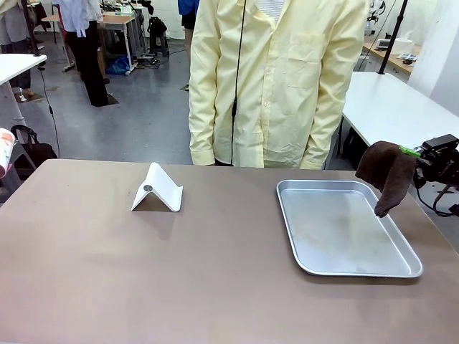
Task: Clean the surface of the table.
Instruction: Return the Lint Roller and towel to their original positions.
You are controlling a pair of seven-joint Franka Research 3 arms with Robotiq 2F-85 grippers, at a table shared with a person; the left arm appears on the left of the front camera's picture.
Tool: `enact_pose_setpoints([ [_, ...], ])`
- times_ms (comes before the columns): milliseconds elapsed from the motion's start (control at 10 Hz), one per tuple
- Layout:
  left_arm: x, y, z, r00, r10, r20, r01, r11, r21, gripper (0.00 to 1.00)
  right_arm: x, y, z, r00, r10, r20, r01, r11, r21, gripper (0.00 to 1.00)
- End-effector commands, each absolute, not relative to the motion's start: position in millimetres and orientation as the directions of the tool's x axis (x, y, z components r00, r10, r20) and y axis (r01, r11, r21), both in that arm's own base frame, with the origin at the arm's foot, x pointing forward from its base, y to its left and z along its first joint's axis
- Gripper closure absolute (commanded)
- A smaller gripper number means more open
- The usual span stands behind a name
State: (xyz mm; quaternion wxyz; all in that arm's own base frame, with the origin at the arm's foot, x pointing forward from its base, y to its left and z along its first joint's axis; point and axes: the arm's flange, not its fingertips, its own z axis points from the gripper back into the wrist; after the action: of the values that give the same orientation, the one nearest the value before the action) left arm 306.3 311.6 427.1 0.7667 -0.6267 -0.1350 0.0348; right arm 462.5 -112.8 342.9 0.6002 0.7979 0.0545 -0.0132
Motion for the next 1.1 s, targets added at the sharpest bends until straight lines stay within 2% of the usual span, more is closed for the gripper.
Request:
enact_pose_setpoints([
  [0,303,307,429,0.959,0.229,0.168,0.118,0.215,-0.969,0.80,461,-112,346,0.995,0.078,-0.065,0.085,-0.287,0.954,0.94],
  [700,306,312,426,0.961,0.225,0.162,0.114,0.213,-0.970,0.80,462,-113,343,0.994,0.071,-0.086,0.103,-0.274,0.956,0.94],
  [900,325,269,439,0.976,0.189,0.104,0.058,0.236,-0.970,0.80,496,-72,335,0.985,0.131,-0.113,0.137,-0.185,0.973,0.94],
  [1000,339,242,443,0.980,0.172,0.100,0.037,0.333,-0.942,0.80,522,-48,327,0.972,0.196,-0.130,0.164,-0.164,0.973,0.94],
])
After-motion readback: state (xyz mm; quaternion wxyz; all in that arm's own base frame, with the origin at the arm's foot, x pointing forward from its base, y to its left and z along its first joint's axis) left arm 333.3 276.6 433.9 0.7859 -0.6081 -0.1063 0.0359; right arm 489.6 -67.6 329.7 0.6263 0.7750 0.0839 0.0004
